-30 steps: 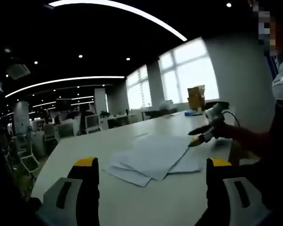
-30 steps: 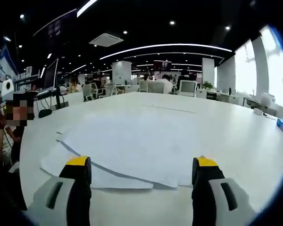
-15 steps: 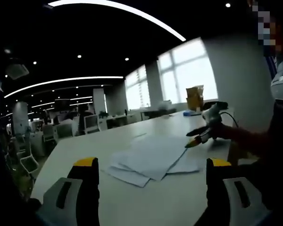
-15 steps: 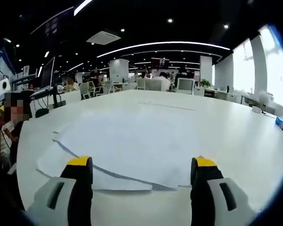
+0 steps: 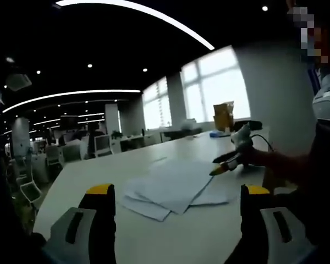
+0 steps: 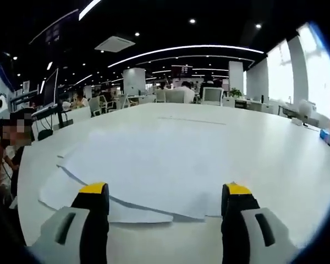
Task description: Organize the stack of printing papers by aligning and flattening the scattered papers on the table
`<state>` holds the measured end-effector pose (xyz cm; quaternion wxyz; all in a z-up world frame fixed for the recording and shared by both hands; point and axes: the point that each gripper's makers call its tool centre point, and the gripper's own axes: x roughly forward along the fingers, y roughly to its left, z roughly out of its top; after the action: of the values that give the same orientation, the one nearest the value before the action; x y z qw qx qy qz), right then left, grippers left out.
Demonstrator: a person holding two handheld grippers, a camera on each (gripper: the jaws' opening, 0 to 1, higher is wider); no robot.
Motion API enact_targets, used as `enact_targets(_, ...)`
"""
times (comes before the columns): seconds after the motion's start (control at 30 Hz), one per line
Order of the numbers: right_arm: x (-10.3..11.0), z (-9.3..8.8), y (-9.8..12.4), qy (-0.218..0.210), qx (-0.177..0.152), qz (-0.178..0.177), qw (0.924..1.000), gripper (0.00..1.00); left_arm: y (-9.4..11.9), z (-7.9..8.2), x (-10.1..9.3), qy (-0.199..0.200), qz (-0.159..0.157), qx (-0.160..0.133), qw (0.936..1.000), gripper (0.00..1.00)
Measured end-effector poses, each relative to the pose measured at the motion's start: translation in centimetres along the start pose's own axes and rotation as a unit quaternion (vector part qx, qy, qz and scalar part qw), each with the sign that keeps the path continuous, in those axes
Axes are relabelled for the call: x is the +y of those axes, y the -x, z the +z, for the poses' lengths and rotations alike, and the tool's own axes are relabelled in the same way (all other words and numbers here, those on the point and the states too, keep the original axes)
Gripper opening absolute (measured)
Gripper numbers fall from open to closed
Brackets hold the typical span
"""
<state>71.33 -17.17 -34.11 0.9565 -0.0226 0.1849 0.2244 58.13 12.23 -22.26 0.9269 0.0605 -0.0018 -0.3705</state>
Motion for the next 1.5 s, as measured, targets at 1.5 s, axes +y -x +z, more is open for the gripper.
enact_targets(1.5,1.2,-1.3,-0.2,0.023,0.02,0.0,0.9995,0.66,-0.1,-0.7,-0.3,0.001,-0.003,0.004,1.0,0.97)
